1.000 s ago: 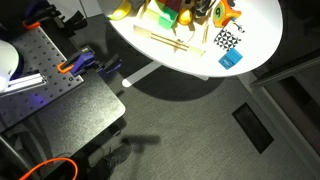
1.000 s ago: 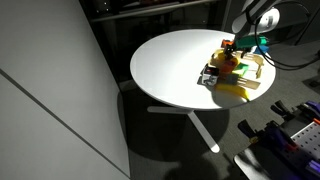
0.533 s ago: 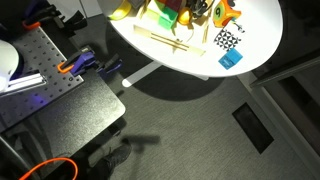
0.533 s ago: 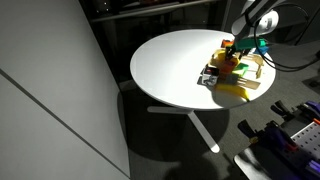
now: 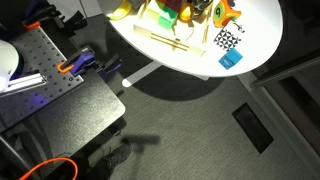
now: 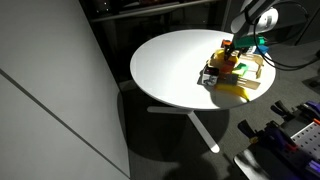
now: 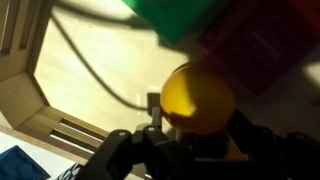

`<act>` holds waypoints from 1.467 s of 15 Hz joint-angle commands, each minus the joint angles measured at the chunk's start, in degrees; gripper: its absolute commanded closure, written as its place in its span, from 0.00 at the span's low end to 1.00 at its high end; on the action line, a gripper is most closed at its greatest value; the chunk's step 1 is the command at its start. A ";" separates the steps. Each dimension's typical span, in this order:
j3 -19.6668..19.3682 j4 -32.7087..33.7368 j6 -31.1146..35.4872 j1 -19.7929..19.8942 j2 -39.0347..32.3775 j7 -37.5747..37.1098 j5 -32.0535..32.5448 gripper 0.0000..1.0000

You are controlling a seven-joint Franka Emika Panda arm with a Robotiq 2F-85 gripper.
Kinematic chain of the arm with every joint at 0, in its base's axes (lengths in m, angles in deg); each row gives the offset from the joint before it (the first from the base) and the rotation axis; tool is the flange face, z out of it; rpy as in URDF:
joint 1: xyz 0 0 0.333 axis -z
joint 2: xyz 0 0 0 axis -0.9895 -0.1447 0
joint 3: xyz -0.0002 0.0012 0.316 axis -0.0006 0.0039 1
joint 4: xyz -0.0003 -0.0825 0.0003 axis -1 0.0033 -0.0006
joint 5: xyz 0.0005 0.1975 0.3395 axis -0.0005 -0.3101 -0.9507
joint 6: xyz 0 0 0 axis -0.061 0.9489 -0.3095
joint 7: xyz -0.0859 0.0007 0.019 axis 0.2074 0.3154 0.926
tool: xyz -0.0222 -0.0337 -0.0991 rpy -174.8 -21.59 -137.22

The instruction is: Shift three objects from the tray to the table

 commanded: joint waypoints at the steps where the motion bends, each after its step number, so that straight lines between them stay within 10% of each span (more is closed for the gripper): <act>1: -1.01 -1.47 -0.76 -1.50 3.30 -1.88 0.42 0.58; 22: 8.09 -15.33 0.10 -3.60 19.04 4.14 -2.09 0.58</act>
